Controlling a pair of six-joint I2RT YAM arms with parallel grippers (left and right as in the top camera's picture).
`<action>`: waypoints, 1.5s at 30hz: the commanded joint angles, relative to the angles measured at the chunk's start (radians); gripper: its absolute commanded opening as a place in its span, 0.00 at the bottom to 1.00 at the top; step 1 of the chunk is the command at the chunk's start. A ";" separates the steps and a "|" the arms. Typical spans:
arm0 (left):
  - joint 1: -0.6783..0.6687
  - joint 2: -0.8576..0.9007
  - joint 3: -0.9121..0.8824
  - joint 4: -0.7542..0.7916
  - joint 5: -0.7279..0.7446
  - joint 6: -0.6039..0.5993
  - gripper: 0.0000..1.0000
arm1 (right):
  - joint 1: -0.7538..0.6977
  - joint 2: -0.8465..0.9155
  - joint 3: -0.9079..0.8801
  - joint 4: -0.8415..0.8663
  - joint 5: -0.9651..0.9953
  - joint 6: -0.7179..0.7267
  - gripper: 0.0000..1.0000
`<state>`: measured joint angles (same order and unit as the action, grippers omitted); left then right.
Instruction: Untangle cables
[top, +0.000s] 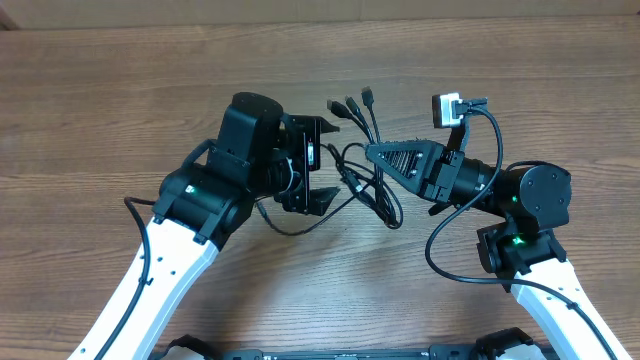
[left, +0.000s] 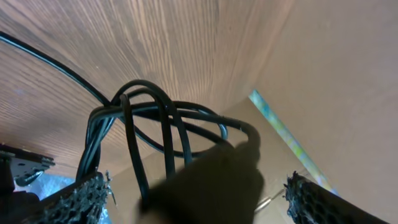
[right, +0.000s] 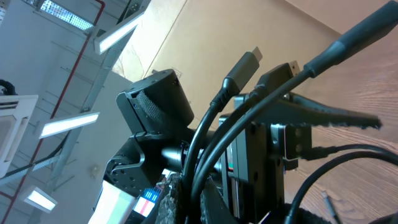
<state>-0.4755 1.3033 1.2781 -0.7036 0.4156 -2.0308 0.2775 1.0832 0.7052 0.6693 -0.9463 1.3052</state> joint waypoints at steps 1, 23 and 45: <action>0.007 -0.015 0.008 0.005 0.039 0.053 0.95 | 0.002 -0.005 0.016 0.010 0.002 -0.004 0.04; -0.121 0.084 0.008 0.016 0.098 0.102 0.75 | 0.002 -0.005 0.016 0.011 0.002 -0.003 0.04; -0.071 0.084 0.008 -0.027 -0.008 0.132 0.13 | 0.002 -0.005 0.016 0.010 0.001 -0.004 0.04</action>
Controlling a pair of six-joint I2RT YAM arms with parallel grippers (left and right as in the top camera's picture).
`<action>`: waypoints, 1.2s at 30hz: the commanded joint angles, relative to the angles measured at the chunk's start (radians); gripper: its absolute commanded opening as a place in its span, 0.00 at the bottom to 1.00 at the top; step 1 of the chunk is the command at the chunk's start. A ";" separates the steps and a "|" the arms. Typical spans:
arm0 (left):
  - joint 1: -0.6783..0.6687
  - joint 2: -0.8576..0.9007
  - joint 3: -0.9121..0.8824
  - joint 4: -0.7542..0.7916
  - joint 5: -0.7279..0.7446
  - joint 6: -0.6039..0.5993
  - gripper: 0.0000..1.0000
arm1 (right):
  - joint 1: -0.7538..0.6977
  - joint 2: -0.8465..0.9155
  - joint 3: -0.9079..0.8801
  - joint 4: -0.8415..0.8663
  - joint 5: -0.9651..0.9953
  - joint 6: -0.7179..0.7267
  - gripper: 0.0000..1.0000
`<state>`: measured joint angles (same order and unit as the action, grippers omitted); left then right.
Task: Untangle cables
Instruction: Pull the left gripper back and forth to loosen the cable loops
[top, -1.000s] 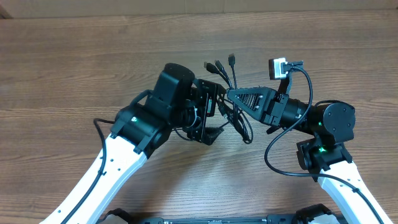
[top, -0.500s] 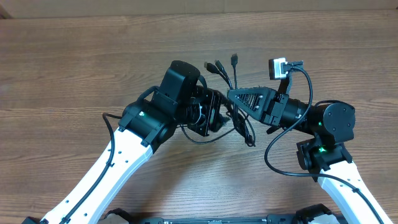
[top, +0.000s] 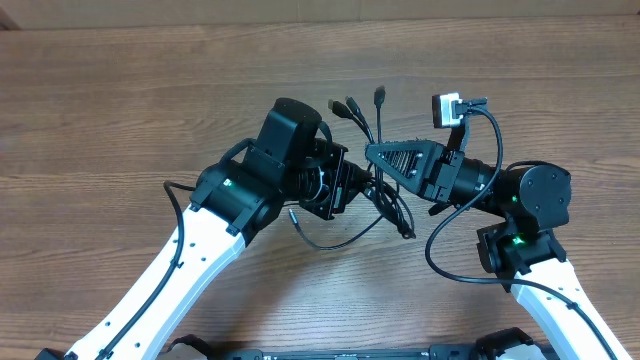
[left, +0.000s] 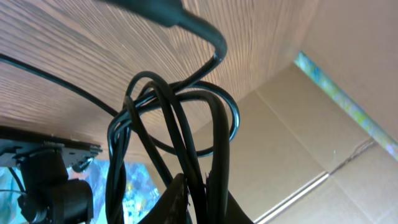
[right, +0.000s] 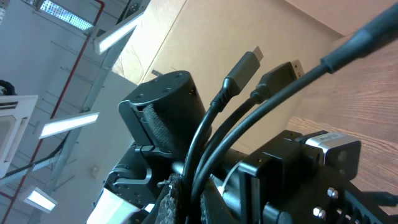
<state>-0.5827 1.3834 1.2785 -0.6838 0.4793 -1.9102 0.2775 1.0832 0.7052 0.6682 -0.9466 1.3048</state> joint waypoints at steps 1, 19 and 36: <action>0.061 0.003 0.008 -0.073 -0.069 0.016 0.13 | 0.002 -0.005 0.016 0.011 0.002 -0.003 0.04; 0.250 0.003 0.008 -0.122 0.118 0.138 0.12 | 0.002 0.034 0.016 -0.106 0.013 -0.109 0.54; 0.263 0.003 0.008 -0.130 0.086 0.351 0.15 | 0.002 0.079 0.016 -0.079 0.010 -0.093 0.04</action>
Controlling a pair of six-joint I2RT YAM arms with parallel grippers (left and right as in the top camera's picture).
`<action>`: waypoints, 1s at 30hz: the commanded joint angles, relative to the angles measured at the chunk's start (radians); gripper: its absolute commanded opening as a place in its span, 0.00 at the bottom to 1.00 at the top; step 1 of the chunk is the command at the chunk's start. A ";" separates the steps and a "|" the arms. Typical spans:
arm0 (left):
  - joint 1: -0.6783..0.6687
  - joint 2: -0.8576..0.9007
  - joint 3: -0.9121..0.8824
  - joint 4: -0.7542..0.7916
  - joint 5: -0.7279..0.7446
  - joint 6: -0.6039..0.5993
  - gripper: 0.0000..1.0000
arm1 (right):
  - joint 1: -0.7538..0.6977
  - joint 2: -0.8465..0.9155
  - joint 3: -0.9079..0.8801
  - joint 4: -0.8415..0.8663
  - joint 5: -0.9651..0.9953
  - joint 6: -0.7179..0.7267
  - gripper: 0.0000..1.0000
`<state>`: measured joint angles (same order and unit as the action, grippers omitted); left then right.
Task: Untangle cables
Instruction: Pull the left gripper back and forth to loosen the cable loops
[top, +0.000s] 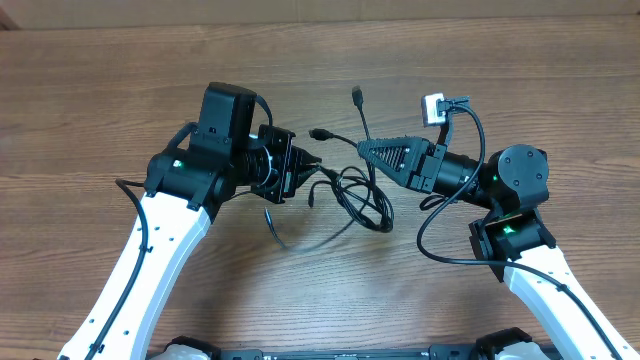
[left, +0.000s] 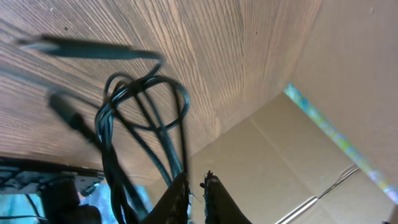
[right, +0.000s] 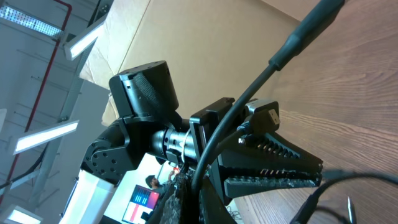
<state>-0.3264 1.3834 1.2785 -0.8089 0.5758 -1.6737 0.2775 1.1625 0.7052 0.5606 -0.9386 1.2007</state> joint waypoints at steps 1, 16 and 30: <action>0.006 0.003 0.008 -0.007 -0.014 0.130 0.17 | 0.002 -0.001 0.016 0.040 0.002 0.023 0.04; 0.008 0.003 0.008 -0.150 -0.151 0.171 0.99 | 0.002 -0.001 0.016 0.247 0.024 0.165 0.04; 0.008 0.018 0.008 0.031 -0.130 0.035 1.00 | 0.002 -0.001 0.016 0.310 -0.017 0.217 0.04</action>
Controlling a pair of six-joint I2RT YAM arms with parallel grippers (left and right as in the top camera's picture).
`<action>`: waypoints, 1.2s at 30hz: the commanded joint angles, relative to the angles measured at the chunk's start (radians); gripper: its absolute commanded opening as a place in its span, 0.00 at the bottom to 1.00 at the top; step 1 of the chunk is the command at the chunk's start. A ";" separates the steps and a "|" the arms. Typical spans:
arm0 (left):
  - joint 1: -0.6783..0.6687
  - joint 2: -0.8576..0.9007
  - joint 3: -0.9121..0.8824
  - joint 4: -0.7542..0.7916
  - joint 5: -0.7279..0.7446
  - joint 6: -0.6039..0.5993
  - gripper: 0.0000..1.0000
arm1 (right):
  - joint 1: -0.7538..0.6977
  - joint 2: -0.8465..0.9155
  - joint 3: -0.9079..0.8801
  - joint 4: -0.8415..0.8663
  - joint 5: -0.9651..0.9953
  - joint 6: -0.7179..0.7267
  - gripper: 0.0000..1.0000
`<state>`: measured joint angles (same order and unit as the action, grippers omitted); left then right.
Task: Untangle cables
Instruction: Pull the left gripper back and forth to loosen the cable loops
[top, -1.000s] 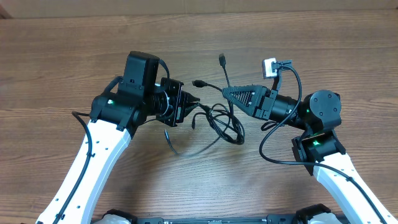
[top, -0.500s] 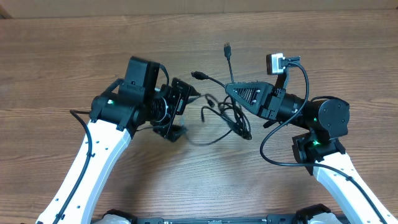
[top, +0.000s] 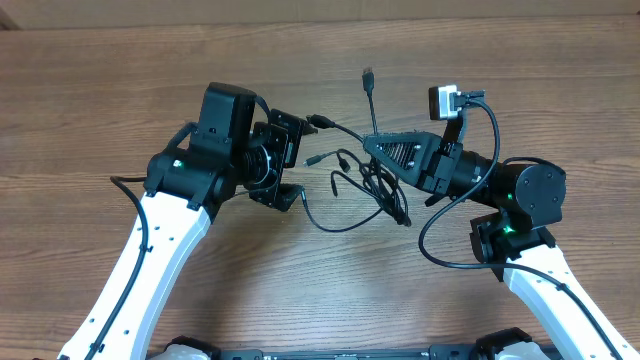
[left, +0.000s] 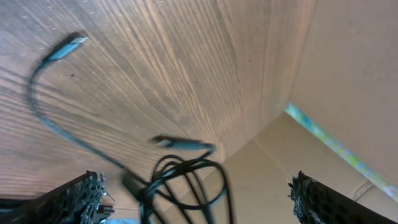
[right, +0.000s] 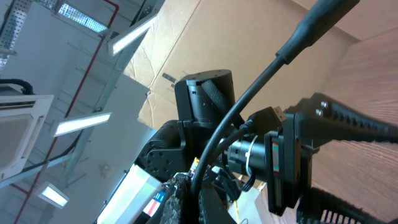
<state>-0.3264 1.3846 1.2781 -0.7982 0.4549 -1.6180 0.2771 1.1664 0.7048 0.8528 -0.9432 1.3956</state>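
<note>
A tangle of black cables (top: 386, 192) lies mid-table, with plug ends fanning out up (top: 368, 76) and left (top: 318, 122). My right gripper (top: 369, 144) is shut on one black cable (right: 249, 106), which rises from between its pads in the right wrist view. To the left of the tangle my left gripper (top: 295, 160) is open wide, nothing between its fingers (left: 81, 199). In the left wrist view the looped cables (left: 186, 183) hang blurred ahead of it, and loose plug ends (left: 67, 46) lie on the wood.
The wooden table (top: 100, 80) runs under both arms. A thin loose cable curves toward the front (top: 335, 225) below the tangle. The right arm's own black lead (top: 440, 250) loops beside its wrist. A cardboard wall (left: 348, 74) stands past the far table edge.
My left gripper was shut on a cable strand; now it is open and holds nothing. The right gripper, still shut on its cable, sits slightly further right, and the tangle has shifted right with it.
First my left gripper was open left of the tangle while the right one gripped cables. Then the left was in at the tangle, shut on strands. Later it was further left with a strand and the plugs spread apart. Now the left is open.
</note>
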 joint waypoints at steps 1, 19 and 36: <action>0.008 0.021 0.008 0.022 -0.010 -0.021 1.00 | 0.003 -0.005 0.016 0.018 -0.017 0.022 0.04; -0.108 0.159 0.008 0.185 0.167 -0.020 1.00 | 0.003 -0.005 0.016 0.018 -0.032 0.021 0.04; -0.237 0.159 0.008 0.198 0.280 0.018 1.00 | 0.003 -0.005 0.016 0.018 -0.026 0.017 0.04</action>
<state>-0.5446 1.5406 1.2781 -0.6044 0.6979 -1.6203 0.2775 1.1664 0.7052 0.8555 -0.9726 1.4136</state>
